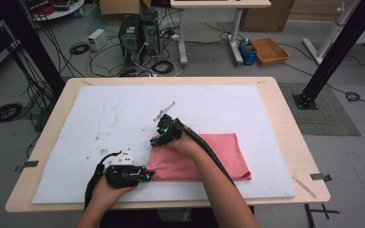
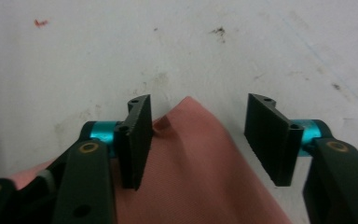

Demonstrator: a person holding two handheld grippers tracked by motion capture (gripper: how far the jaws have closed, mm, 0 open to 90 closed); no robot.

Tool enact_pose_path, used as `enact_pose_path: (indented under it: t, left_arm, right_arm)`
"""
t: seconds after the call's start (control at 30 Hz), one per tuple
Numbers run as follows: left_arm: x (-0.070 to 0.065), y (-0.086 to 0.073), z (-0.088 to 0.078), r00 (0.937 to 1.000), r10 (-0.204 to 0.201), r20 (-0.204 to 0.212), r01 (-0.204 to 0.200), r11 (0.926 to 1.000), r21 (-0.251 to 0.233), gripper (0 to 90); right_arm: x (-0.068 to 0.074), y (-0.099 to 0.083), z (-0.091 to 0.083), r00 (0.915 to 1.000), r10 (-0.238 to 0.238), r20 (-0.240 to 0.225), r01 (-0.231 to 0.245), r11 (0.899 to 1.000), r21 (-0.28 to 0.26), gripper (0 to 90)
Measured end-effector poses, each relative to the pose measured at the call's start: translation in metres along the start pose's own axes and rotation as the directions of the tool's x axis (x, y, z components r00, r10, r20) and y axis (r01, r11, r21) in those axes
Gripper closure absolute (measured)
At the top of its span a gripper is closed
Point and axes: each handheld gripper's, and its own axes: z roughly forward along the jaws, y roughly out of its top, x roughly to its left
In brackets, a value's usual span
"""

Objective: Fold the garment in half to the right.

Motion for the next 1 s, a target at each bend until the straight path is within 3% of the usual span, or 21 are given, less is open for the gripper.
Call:
enact_pose_path:
  t: [0.07,0.13,0.23,0.33,0.57,1.0]
  left_arm:
    - [0.0,0.0,0.0,1.0,0.0,0.001,0.0,1.0,0.0,81.1]
    - [0.0,0.0,0.0,1.0,0.001,-0.001,-0.001,1.0,0.004,81.0]
    - [0.001,-0.001,-0.001,1.0,-0.004,-0.001,0.004,1.0,0.004,81.1]
    - [0.002,-0.001,-0.003,1.0,-0.006,-0.002,0.006,1.0,-0.001,81.1]
    - [0.004,0.0,-0.008,0.9999,-0.01,-0.005,0.01,0.9998,-0.019,81.0]
    - [0.004,0.014,-0.007,0.9985,0.007,0.054,-0.004,0.9986,-0.053,81.0]
  right_arm:
    - [0.001,0.001,-0.001,0.9995,-0.013,-0.029,0.013,1.0,0.001,62.7]
    - [0.005,0.002,-0.001,0.9985,-0.049,-0.023,0.049,0.999,0.007,74.5]
    - [0.01,0.003,-0.001,0.9956,-0.093,0.003,0.093,0.995,0.024,85.1]
    - [0.012,0.004,-0.001,0.9946,-0.103,0.013,0.103,0.994,0.022,86.9]
    - [0.015,0.012,-0.009,0.9916,-0.116,0.057,0.119,0.991,-0.052,87.2]
    - [0.008,0.006,-0.03,0.9937,-0.104,0.042,0.108,0.988,-0.109,87.1]
